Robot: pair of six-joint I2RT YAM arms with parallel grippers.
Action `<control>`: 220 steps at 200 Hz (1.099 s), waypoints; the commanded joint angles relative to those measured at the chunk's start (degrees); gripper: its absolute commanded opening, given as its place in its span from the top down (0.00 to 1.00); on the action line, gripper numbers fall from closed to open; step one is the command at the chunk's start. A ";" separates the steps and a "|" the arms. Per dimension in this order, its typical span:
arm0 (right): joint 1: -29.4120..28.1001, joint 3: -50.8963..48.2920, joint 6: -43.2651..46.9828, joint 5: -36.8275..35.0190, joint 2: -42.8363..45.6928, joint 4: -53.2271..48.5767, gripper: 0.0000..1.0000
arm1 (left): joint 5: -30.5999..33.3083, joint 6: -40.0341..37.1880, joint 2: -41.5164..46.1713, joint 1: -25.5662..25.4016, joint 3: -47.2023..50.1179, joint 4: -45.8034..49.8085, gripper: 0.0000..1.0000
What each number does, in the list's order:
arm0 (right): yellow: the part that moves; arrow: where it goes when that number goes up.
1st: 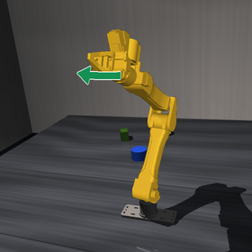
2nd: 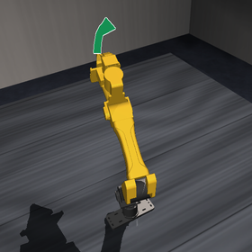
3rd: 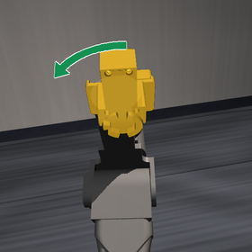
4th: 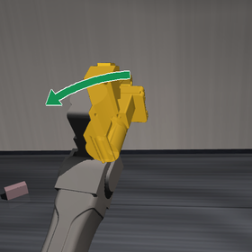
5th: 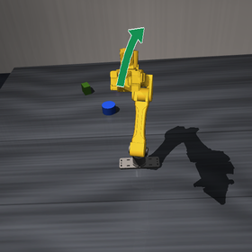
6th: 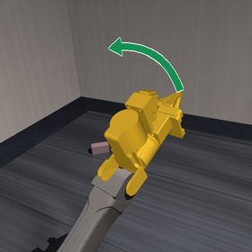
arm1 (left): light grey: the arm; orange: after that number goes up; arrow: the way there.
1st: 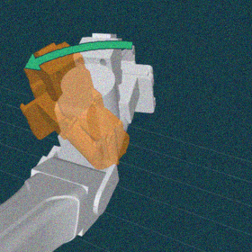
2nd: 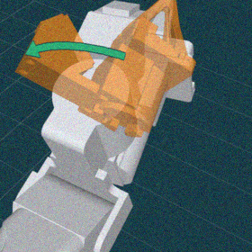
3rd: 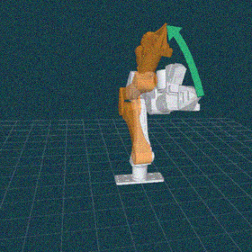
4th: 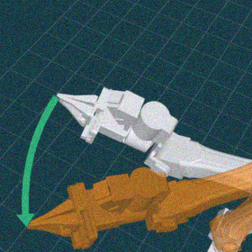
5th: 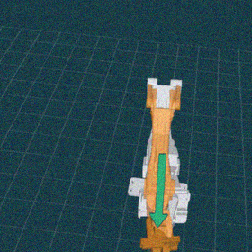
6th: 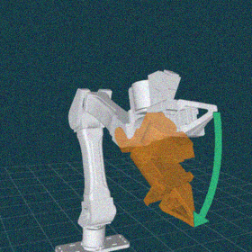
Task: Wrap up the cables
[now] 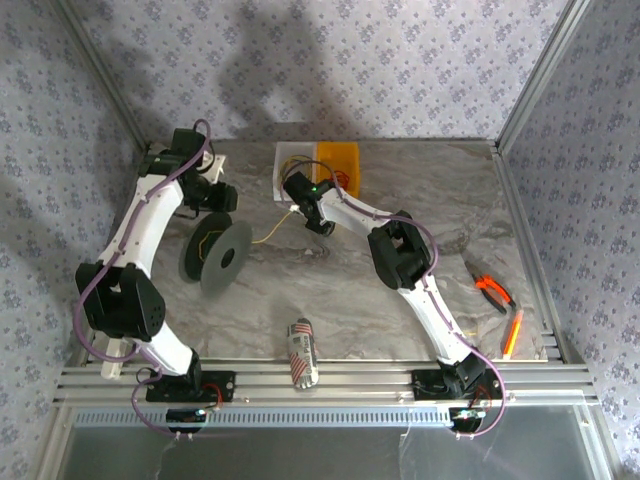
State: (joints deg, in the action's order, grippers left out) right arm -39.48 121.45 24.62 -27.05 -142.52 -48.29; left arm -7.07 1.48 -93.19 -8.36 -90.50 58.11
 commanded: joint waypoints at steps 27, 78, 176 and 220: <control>3.38 -0.07 -0.71 0.41 -6.02 5.73 1.00 | 5.63 -2.33 -2.70 0.25 -2.33 10.12 0.50; 3.40 0.17 -0.37 1.16 -6.06 5.74 1.00 | 11.91 -2.78 0.12 0.66 -3.17 10.36 0.44; 4.29 2.01 0.99 2.70 -7.25 4.65 1.00 | -0.21 -2.88 5.25 6.21 4.65 11.80 0.45; 4.51 2.13 1.04 2.97 -7.60 4.40 1.00 | -0.76 -2.69 4.68 6.25 7.59 11.59 0.49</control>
State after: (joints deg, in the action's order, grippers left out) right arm -38.65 124.03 25.10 -24.73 -143.57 -50.35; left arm -6.04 -0.64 -88.40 -2.35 -83.81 68.27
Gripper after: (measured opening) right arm 0.076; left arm 0.525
